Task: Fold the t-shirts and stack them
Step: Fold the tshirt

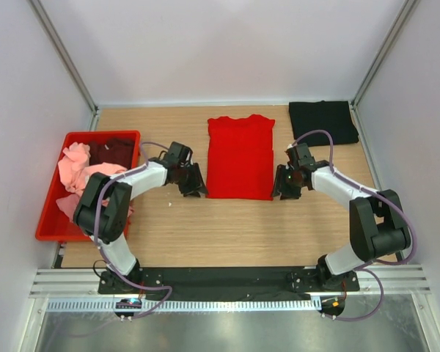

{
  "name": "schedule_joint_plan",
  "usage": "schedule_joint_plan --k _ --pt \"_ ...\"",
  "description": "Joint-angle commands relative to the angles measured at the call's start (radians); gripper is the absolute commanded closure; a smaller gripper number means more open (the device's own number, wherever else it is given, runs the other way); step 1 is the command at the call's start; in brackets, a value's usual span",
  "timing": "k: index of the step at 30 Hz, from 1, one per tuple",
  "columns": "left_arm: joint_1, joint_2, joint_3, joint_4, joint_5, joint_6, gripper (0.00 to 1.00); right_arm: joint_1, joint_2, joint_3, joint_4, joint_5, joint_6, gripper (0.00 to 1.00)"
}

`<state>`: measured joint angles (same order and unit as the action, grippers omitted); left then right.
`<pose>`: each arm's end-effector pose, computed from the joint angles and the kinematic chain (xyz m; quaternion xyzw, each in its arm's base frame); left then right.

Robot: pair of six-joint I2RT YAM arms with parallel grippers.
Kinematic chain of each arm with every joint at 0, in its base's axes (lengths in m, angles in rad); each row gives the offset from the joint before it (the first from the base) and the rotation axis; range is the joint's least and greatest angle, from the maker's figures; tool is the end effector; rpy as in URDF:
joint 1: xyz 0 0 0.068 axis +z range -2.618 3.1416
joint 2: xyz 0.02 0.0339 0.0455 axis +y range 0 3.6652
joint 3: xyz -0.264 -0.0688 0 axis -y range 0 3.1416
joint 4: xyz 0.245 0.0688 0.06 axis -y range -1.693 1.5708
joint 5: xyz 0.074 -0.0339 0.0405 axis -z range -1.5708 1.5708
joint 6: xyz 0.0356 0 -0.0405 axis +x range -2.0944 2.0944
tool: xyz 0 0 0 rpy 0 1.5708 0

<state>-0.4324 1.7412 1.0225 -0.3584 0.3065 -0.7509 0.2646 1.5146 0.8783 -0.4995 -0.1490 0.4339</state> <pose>0.3040 -0.1522 0.1625 -0.1151 0.9521 -0.2575 0.1179 0.2726 0.0793 0.1807 0.0663 0.9716 0.1419 0.1773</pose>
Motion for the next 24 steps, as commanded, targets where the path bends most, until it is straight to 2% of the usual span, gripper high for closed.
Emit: schedule_joint_plan --k 1,9,16,19,20,22,23,24 --pt "-0.002 0.015 0.031 -0.014 -0.03 0.012 0.6 -0.014 0.007 -0.022 0.093 -0.073 0.019 0.53" --pt "-0.003 0.096 0.011 0.065 0.002 0.007 0.58 -0.028 0.082 -0.03 0.173 -0.103 0.032 0.56" --pt "-0.003 0.11 -0.002 0.078 0.019 0.005 0.61 -0.031 0.107 -0.059 0.2 -0.127 0.049 0.59" --pt "-0.002 0.115 -0.006 0.079 0.026 0.004 0.71 -0.033 0.09 -0.079 0.203 -0.118 0.051 0.62" --pt "-0.002 0.115 -0.006 0.073 0.026 0.004 0.77 -0.033 0.085 -0.09 0.205 -0.112 0.052 0.64" --pt "-0.003 0.116 -0.01 0.072 0.023 0.001 0.86 -0.036 0.079 -0.094 0.194 -0.104 0.049 0.71" --pt "-0.002 0.115 -0.013 0.069 0.025 -0.002 0.95 -0.038 0.076 -0.099 0.187 -0.103 0.048 0.79" --pt "-0.002 0.11 -0.016 0.065 0.028 -0.007 0.99 -0.036 0.067 -0.099 0.17 -0.098 0.048 0.84"
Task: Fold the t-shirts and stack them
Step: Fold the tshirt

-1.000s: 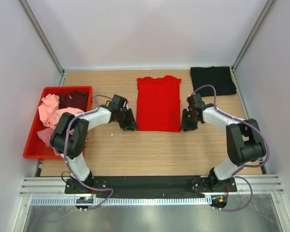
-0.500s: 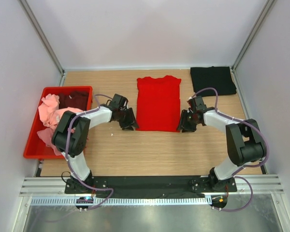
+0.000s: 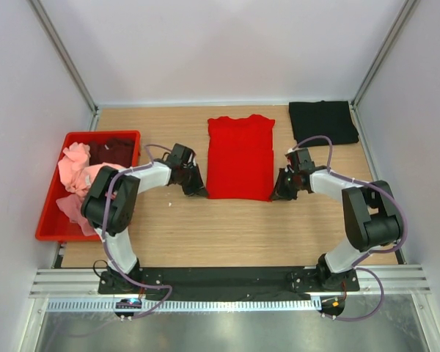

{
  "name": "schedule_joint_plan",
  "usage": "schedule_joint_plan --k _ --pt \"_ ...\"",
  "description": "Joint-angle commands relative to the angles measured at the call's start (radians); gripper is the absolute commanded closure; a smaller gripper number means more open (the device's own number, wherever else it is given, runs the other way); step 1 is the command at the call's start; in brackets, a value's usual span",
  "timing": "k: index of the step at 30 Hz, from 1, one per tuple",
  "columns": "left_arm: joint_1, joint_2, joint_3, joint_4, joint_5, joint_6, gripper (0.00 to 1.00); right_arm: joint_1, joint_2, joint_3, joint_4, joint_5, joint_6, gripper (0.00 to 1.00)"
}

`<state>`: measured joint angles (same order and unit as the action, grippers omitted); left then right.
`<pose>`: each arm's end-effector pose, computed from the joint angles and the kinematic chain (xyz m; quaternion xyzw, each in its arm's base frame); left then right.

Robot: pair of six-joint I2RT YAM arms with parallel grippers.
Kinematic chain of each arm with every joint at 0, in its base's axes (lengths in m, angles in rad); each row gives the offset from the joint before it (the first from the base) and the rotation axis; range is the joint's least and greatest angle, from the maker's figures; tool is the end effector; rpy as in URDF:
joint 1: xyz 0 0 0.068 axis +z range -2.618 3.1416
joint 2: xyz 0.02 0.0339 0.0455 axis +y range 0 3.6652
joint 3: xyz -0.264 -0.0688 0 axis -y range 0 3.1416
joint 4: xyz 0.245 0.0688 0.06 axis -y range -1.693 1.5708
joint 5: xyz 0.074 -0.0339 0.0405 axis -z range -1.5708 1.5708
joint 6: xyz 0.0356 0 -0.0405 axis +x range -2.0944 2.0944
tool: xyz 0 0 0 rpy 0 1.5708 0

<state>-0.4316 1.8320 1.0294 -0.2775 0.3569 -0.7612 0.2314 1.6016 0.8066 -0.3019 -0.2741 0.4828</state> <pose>0.3147 -0.1586 0.1394 -0.1141 0.9488 -0.2767 0.1011 0.2820 0.0763 0.1482 0.0889 0.9594 0.2057 0.1714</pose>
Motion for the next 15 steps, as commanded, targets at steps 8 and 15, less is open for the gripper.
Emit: schedule_joint_plan --k 8,15 --pt "-0.006 -0.134 -0.162 -0.02 -0.001 -0.067 1.0 -0.003 -0.19 -0.116 -0.115 0.053 0.048 0.99" --pt "-0.042 -0.299 -0.278 -0.012 0.027 -0.108 1.0 -0.003 -0.368 -0.176 -0.25 0.104 0.068 0.99"
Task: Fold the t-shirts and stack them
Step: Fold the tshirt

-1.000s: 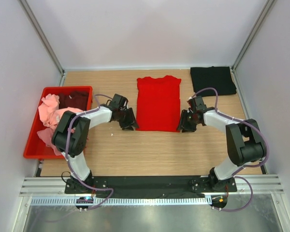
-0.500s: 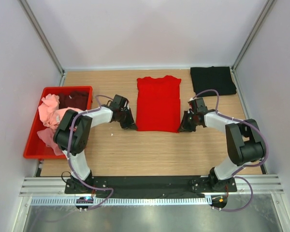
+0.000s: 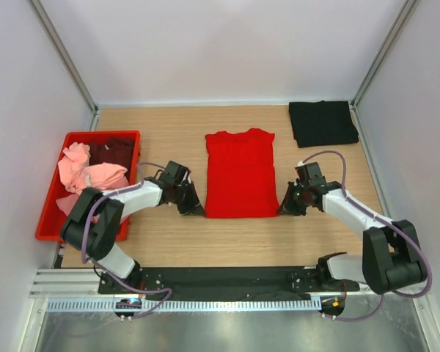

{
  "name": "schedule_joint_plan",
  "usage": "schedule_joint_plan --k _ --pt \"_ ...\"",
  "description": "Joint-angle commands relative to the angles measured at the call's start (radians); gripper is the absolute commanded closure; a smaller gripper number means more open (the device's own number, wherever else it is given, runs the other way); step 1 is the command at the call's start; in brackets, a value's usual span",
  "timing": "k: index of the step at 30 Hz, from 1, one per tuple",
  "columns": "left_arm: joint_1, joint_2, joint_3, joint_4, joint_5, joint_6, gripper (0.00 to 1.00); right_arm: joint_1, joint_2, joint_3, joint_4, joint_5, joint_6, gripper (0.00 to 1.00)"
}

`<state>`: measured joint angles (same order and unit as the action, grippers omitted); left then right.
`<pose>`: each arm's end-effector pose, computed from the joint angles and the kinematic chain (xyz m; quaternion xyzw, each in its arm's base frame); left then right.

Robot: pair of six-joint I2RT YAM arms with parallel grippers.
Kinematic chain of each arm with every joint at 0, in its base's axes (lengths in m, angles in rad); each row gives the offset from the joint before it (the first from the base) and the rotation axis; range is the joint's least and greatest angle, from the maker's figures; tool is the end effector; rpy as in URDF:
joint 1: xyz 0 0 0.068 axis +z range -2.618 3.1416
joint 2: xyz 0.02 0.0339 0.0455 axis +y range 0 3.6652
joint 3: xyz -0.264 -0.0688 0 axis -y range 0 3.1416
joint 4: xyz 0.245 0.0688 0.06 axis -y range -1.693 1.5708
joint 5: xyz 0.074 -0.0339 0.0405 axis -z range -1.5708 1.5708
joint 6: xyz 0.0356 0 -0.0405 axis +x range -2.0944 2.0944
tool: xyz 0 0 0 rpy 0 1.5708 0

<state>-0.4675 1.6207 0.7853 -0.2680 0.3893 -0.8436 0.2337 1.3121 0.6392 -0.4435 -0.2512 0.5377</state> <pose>0.2530 -0.1428 0.1403 -0.1344 0.9460 -0.2877 0.0654 0.2208 0.0617 0.1655 0.1185 0.9598 0.1972 0.1611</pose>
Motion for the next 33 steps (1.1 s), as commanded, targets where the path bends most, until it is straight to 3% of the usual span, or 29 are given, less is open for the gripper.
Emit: schedule_joint_plan --k 1,9,15,22,33 --pt "-0.017 -0.138 -0.04 -0.023 -0.006 -0.034 1.0 -0.005 -0.1 -0.01 -0.115 0.076 0.018 0.99" --pt "-0.03 -0.306 0.015 -0.206 -0.092 -0.058 1.0 -0.002 -0.279 0.063 -0.262 0.131 0.05 0.99" --pt "-0.028 -0.332 0.164 -0.332 -0.176 -0.04 1.0 -0.002 -0.307 0.192 -0.322 0.167 0.048 0.99" --pt "-0.002 -0.207 0.405 -0.392 -0.234 -0.002 1.0 -0.005 -0.182 0.388 -0.311 0.228 0.022 0.99" --pt "0.098 0.12 0.837 -0.444 -0.211 0.043 1.0 -0.019 0.191 0.77 -0.296 0.317 -0.048 0.99"
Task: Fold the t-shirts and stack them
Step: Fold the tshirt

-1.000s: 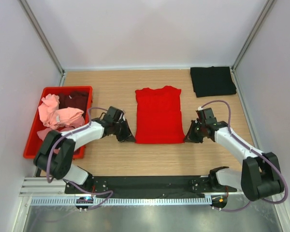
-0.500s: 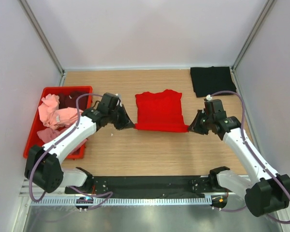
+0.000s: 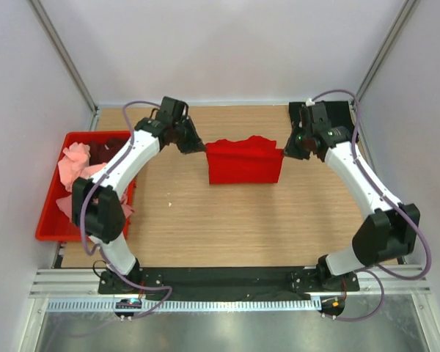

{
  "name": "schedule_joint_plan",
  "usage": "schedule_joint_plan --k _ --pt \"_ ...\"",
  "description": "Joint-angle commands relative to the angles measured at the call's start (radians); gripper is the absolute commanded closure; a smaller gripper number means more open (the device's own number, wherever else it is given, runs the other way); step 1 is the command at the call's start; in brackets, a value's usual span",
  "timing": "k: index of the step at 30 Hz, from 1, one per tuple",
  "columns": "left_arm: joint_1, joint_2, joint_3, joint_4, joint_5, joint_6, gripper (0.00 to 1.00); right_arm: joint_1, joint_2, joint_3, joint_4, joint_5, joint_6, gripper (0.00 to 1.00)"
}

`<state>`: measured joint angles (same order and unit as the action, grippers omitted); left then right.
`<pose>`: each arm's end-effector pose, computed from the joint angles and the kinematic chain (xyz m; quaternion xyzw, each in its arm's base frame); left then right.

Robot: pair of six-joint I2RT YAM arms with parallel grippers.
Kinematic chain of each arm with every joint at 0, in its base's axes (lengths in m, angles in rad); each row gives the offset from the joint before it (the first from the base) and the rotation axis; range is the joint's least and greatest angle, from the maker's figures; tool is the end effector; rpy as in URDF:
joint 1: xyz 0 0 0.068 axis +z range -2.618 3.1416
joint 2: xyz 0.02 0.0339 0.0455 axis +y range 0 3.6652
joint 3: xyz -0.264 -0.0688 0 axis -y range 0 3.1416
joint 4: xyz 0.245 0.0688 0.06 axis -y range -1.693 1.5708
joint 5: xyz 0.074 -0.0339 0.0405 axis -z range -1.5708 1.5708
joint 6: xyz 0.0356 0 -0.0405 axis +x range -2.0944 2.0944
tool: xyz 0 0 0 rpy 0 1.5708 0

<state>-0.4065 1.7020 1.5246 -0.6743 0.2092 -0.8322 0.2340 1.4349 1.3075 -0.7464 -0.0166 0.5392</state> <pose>0.3442 -0.1562 0.3092 -0.1607 0.9177 -0.2827 0.2282 0.2968 0.0713 0.3194 0.1401 0.9294 0.1360 0.3133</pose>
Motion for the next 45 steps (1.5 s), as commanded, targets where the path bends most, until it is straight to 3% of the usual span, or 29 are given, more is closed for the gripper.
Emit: schedule_joint_plan --k 1,15,26,30,32,33,36,38,41,45 --pt "0.043 0.066 0.153 -0.036 -0.028 0.03 1.0 -0.024 0.094 0.152 0.007 0.072 -0.053 0.99" --pt "0.126 0.465 0.584 -0.015 0.027 0.07 1.0 -0.081 0.51 0.476 0.1 -0.032 -0.087 0.99" --pt "0.17 0.784 0.796 0.291 0.194 0.028 1.0 -0.094 0.735 0.645 0.24 -0.045 -0.044 0.98" --pt "0.179 0.898 0.92 0.415 0.22 -0.036 0.67 -0.122 0.789 0.673 0.315 -0.025 0.001 0.91" --pt "0.19 0.923 0.939 0.488 0.258 -0.071 0.65 -0.137 0.806 0.673 0.355 -0.026 0.008 0.82" --pt "0.192 0.918 0.939 0.502 0.26 -0.079 0.63 -0.14 0.809 0.674 0.357 -0.025 0.01 0.7" --pt "0.195 0.842 0.858 0.492 0.257 -0.036 0.62 -0.147 0.773 0.623 0.338 -0.035 0.008 0.62" --pt "0.195 0.783 0.786 0.489 0.257 0.005 0.61 -0.145 0.696 0.564 0.352 -0.055 0.01 0.43" --pt "0.19 0.661 0.563 0.489 0.269 0.056 0.63 -0.144 0.603 0.437 0.341 -0.147 -0.002 0.4" --pt "0.169 0.53 0.396 0.481 0.24 0.12 0.64 -0.142 0.533 0.334 0.302 -0.247 -0.053 0.43"
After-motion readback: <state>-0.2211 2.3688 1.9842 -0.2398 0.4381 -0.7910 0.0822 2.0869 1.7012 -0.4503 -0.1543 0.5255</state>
